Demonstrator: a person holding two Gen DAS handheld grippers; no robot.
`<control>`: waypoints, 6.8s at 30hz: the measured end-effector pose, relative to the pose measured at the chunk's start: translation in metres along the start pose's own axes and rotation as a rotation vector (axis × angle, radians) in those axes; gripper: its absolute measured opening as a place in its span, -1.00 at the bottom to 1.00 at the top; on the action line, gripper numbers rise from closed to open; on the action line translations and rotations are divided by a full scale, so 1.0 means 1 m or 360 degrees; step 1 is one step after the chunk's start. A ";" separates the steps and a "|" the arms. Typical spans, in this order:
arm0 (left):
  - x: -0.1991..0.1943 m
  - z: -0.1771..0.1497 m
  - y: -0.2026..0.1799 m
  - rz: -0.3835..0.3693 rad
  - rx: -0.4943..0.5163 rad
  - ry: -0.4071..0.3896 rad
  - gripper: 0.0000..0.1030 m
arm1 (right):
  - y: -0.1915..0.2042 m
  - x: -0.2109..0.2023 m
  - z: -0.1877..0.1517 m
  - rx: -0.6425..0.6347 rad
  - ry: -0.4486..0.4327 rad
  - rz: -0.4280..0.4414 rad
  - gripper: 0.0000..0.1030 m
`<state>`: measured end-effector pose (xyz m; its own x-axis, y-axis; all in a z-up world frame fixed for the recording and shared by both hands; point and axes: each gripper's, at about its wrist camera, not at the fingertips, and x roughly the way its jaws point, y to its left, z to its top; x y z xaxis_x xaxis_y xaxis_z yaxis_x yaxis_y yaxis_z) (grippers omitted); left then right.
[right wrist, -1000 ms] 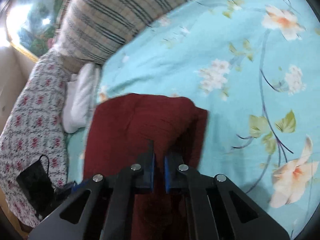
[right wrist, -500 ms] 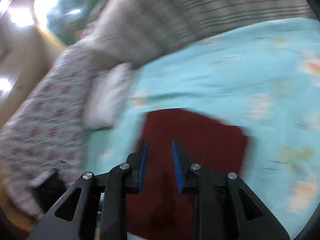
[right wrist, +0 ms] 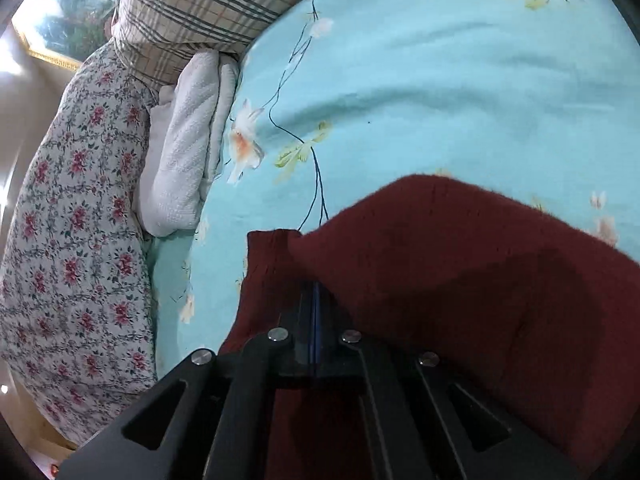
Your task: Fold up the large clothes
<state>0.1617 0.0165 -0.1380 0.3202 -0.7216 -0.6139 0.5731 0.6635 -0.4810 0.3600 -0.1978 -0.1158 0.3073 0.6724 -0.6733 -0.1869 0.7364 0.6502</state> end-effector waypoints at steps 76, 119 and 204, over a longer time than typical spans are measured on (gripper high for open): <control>-0.049 -0.003 -0.021 0.0612 -0.0024 -0.0059 -0.16 | 0.018 -0.150 -0.156 -0.0045 -0.0393 -0.0477 -0.85; -0.068 0.032 -0.016 0.0769 -0.0114 -0.0137 0.58 | -0.007 -0.170 -0.139 0.0051 -0.0517 -0.0485 0.10; -0.102 -0.050 -0.081 0.1224 0.0282 0.0013 0.99 | 0.064 -0.187 -0.273 -0.0338 -0.0271 -0.0731 1.00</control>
<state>0.0451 0.0464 -0.0679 0.6703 -0.0708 -0.7387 0.3048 0.9339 0.1870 0.0353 -0.2567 -0.0445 0.5459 0.2684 -0.7937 -0.1767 0.9629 0.2041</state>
